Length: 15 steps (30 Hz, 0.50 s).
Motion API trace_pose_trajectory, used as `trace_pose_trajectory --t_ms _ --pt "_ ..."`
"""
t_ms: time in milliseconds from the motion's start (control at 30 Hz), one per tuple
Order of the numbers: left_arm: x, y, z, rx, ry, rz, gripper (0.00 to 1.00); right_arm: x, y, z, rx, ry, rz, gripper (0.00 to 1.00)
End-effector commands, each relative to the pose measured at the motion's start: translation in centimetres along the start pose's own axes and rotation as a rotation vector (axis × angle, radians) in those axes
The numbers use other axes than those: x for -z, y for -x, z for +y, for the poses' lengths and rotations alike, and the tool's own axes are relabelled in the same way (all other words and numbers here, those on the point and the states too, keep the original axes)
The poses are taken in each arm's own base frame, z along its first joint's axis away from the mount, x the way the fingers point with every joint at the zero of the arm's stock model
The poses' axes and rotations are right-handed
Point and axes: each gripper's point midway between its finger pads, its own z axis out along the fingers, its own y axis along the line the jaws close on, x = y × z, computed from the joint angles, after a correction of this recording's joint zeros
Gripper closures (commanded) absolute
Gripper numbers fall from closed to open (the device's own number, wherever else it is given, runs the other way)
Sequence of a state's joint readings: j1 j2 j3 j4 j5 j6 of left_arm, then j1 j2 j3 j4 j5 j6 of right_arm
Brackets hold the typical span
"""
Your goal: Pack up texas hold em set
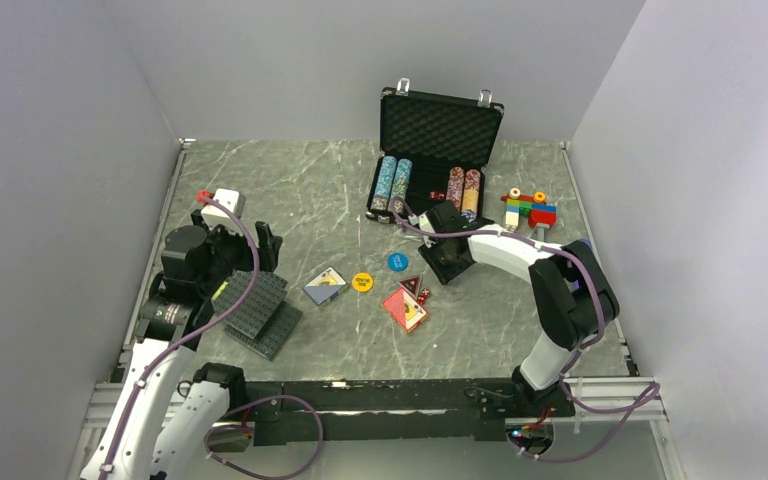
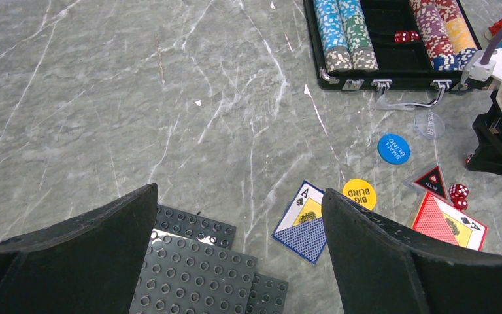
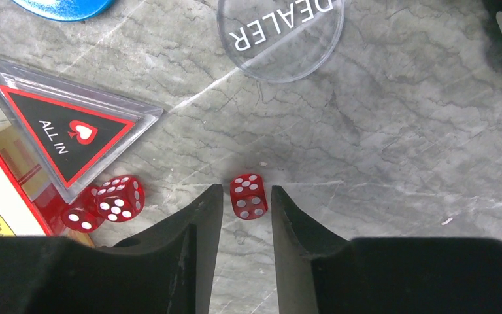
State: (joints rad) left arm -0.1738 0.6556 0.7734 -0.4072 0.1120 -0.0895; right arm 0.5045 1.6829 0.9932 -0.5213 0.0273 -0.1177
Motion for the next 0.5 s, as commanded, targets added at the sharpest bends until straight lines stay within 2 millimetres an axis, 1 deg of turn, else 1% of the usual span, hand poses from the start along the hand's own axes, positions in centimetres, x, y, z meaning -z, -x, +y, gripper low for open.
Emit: trace_pose_trajectory --t_ms 0,167,300,400,467 --pt "0.17 1.40 -0.40 -0.019 -0.020 -0.056 0.01 0.70 1.28 -0.25 0.010 0.011 -0.049 0.64" --pt "0.17 1.34 -0.42 -0.018 -0.021 -0.055 0.01 0.50 0.91 -0.27 0.002 0.008 -0.019 0.72" --pt "0.15 1.33 -0.40 -0.017 -0.020 -0.054 0.01 0.57 0.99 -0.39 -0.020 -0.001 -0.012 0.78" --pt "0.17 1.40 -0.40 -0.018 -0.020 -0.057 0.01 0.84 1.36 -0.59 -0.061 -0.013 -0.013 0.93" --pt "0.18 1.38 -0.39 -0.018 -0.019 -0.056 0.01 1.16 1.79 -0.87 -0.110 -0.028 -0.018 1.00"
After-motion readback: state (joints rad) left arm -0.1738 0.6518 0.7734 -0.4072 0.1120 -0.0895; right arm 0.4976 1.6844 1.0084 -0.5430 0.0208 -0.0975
